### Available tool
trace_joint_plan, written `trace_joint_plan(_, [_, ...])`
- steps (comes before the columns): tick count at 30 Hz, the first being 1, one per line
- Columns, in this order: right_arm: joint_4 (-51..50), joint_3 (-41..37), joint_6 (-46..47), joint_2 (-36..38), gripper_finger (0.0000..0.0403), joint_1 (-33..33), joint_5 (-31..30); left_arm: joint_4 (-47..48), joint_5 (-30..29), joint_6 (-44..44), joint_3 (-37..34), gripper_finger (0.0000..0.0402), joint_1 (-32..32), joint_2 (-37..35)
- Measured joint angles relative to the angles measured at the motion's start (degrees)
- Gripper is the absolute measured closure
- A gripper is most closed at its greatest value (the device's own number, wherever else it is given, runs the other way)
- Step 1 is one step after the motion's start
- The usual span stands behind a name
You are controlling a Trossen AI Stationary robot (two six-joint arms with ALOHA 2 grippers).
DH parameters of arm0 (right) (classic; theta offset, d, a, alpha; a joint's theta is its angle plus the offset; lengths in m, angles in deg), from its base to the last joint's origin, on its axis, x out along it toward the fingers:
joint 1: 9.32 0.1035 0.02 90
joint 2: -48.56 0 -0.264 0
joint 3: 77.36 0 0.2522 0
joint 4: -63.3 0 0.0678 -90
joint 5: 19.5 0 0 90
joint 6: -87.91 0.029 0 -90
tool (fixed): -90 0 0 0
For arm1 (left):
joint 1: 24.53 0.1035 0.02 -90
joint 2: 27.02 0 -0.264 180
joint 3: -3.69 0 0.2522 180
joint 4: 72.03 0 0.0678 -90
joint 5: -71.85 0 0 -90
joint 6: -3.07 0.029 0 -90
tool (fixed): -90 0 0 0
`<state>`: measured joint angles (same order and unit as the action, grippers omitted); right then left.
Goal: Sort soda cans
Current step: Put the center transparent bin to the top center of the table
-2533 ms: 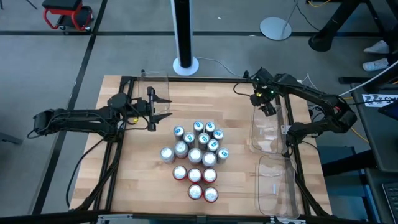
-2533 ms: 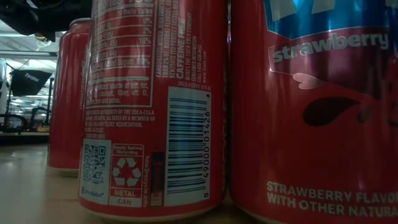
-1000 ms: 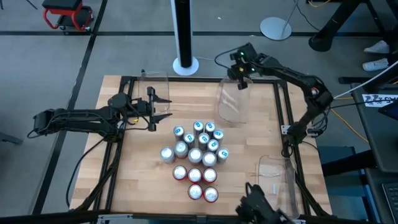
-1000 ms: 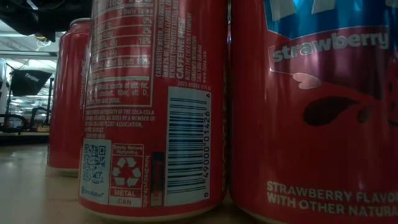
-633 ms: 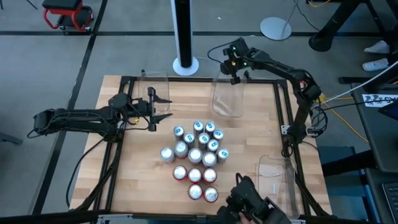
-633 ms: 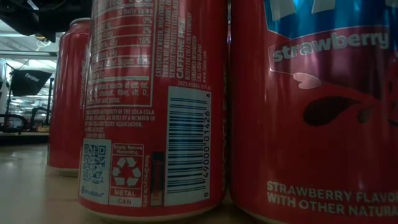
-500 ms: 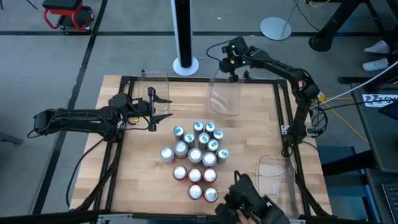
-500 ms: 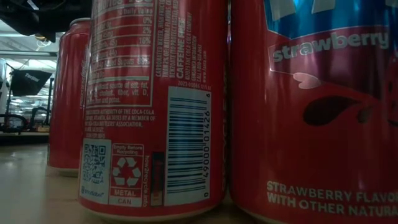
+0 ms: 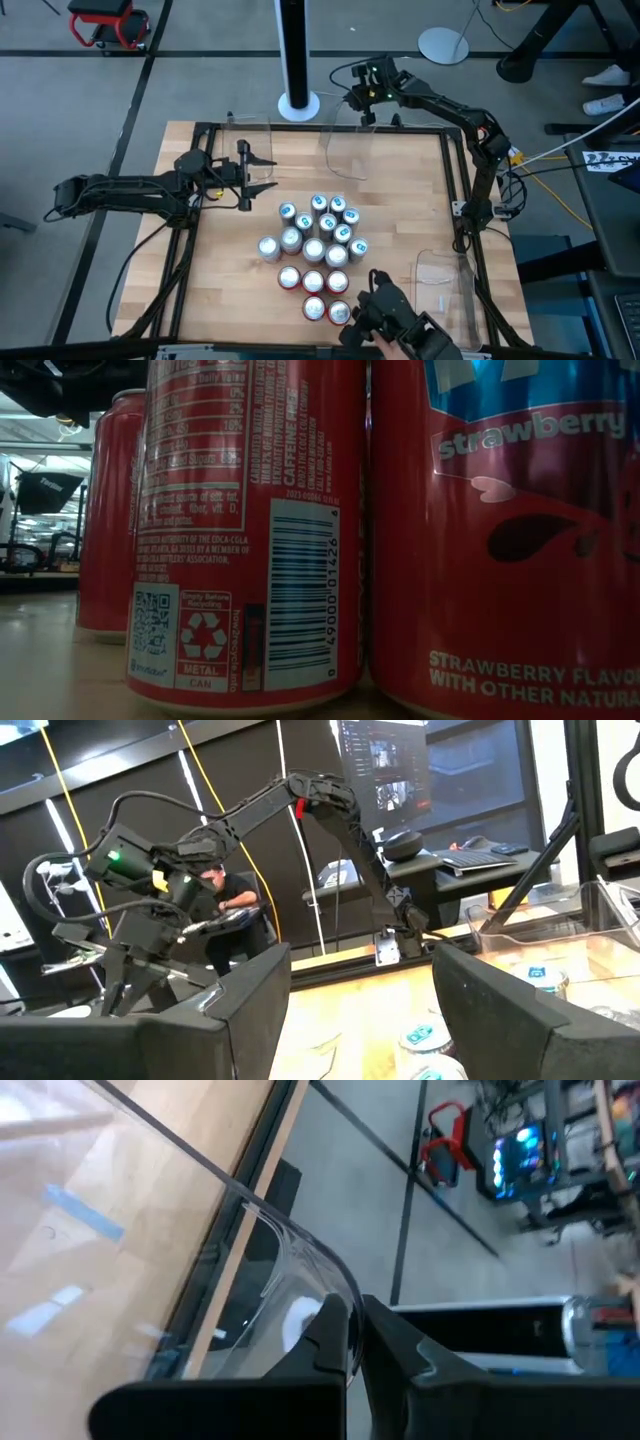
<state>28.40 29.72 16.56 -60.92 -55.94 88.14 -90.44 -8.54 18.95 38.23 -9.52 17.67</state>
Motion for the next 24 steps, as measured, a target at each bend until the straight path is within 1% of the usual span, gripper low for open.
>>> trace_joint_plan(5, [4.4, 0.0, -1.4, -2.5, 0.0388, 0.7, 4.0, 0.0, 0.0, 0.1, 0.0, 0.0169, 0.0, 0.0])
trace_joint_plan(11, [6.8, 0.0, -0.8, -5.4, 0.0388, 0.9, 5.1, 0.0, 0.0, -0.1, 0.0, 0.0169, 0.0, 0.0])
trace_joint_plan(18, [8.4, 0.0, -1.1, -6.7, 0.0387, 1.4, 5.1, 0.0, 0.0, -0.4, 0.0, 0.0169, 0.0, 0.0])
trace_joint_plan(21, [8.5, 0.0, -1.6, -6.7, 0.0373, 1.7, 4.8, 0.1, 0.0, -0.4, 0.0, 0.0169, 0.0, 0.0])
trace_joint_plan(24, [8.6, 0.0, -2.2, -6.7, 0.0342, 1.6, 4.4, 0.1, 0.0, -0.4, 0.0, 0.0169, 0.0, 0.0])
